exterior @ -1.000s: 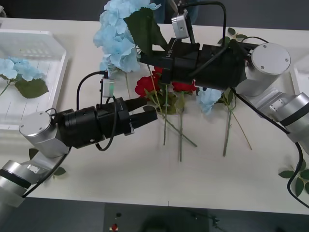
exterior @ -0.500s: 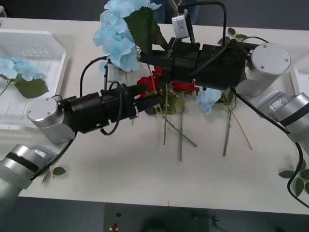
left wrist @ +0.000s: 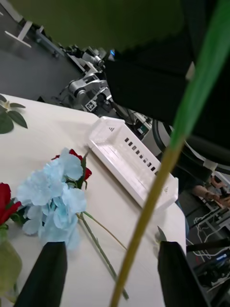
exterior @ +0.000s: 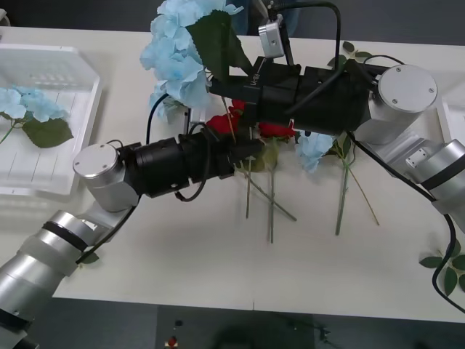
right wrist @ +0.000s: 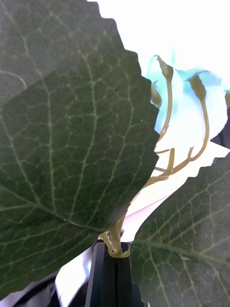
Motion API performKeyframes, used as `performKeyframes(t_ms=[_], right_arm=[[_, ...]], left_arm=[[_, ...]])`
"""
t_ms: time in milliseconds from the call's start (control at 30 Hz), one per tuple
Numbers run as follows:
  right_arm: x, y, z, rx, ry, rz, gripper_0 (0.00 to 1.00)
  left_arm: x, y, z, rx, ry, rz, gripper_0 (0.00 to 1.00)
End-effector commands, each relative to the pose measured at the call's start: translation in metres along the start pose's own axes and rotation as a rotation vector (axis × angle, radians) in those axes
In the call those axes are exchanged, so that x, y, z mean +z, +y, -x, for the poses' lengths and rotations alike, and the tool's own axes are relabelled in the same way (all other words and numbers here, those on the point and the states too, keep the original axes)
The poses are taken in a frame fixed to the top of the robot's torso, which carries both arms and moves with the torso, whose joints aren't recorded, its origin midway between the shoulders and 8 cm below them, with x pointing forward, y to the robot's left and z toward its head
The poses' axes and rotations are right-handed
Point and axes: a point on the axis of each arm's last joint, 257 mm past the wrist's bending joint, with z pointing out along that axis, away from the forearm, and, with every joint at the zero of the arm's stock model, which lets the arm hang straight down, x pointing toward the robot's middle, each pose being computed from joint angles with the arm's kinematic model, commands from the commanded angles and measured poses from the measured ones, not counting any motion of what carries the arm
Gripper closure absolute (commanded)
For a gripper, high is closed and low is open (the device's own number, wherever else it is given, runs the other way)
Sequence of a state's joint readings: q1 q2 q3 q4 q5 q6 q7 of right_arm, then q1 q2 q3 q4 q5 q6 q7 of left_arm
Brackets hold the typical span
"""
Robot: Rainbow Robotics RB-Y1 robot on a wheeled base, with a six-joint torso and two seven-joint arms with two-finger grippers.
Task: Put the red flowers into the right box and the blue flowers into the left box
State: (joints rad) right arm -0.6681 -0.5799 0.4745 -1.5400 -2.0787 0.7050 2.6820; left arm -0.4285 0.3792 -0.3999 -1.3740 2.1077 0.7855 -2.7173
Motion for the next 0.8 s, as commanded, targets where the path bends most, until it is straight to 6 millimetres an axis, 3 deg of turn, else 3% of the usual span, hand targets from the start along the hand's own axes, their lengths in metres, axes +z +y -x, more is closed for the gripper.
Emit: performKeyframes(t_ms=[33, 333, 367, 467, 533, 800], right_arm=[[-0.002, 0.000, 0.016, -0.050, -0.007, 0.004, 1.00], [-0.001, 0.001, 0.017, -0.051, -0.007, 0.006, 1.00], [-0.001, 0.000, 0.017, -0.049, -0.007, 0.005, 0.96], [-0.002, -0.001, 0.018, -0.053, -0.011, -0.002, 0.32], [-0.002, -0.001, 0.019, -0.046, -0.015, 0.000, 0.00], [-0.009, -0.012, 0.019, -0.057, -0.006, -0.032, 0.00]], left_arm=[[0.008, -0.010, 0.006, 0.019, 0.009, -0.025, 1.00], [0.008, -0.011, 0.009, 0.011, 0.000, -0.028, 1.00], [0.008, -0.010, 0.011, 0.006, -0.005, -0.026, 1.00], [0.006, -0.010, 0.017, -0.007, -0.021, -0.028, 1.00], [0.003, -0.008, 0.024, -0.025, -0.040, -0.027, 1.00], [-0.032, 0.010, 0.063, -0.036, -0.097, -0.003, 1.00]])
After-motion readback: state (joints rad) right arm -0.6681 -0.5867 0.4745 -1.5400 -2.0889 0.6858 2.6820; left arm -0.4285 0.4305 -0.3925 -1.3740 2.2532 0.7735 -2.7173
